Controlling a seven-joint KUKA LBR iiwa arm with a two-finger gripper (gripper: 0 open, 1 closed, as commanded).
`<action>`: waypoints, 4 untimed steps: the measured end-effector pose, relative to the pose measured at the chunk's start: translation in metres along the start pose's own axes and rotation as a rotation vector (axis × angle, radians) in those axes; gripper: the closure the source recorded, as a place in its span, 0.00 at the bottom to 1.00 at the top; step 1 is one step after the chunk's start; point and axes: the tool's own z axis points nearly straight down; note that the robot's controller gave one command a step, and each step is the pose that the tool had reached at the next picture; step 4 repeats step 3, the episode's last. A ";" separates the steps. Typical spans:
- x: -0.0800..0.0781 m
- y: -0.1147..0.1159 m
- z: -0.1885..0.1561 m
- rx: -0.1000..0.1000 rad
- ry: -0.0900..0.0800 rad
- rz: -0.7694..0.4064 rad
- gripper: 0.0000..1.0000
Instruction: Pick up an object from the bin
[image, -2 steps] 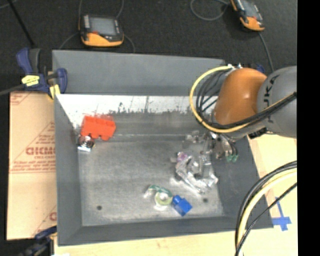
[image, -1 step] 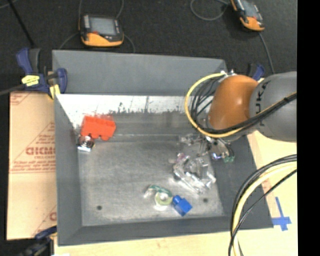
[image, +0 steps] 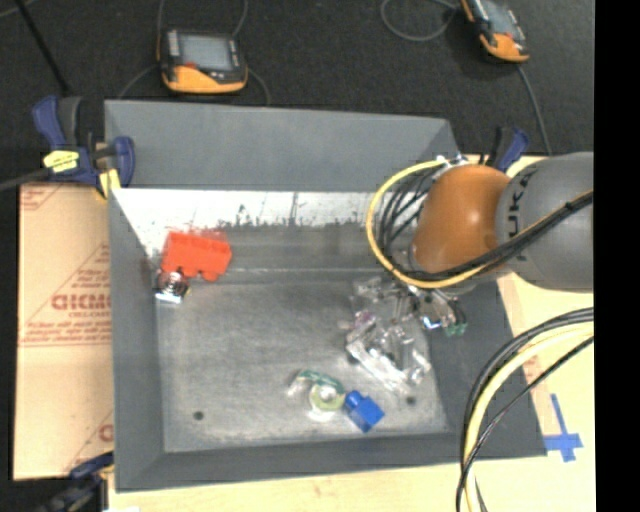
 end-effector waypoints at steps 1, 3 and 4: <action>0.002 0.000 0.000 -0.002 0.010 0.000 1.00; 0.097 0.033 -0.200 -0.005 0.013 -0.123 1.00; 0.097 0.033 -0.200 -0.005 0.013 -0.123 1.00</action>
Offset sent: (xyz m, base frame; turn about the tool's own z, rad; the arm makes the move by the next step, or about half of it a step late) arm 0.0000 0.0000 0.0000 0.0000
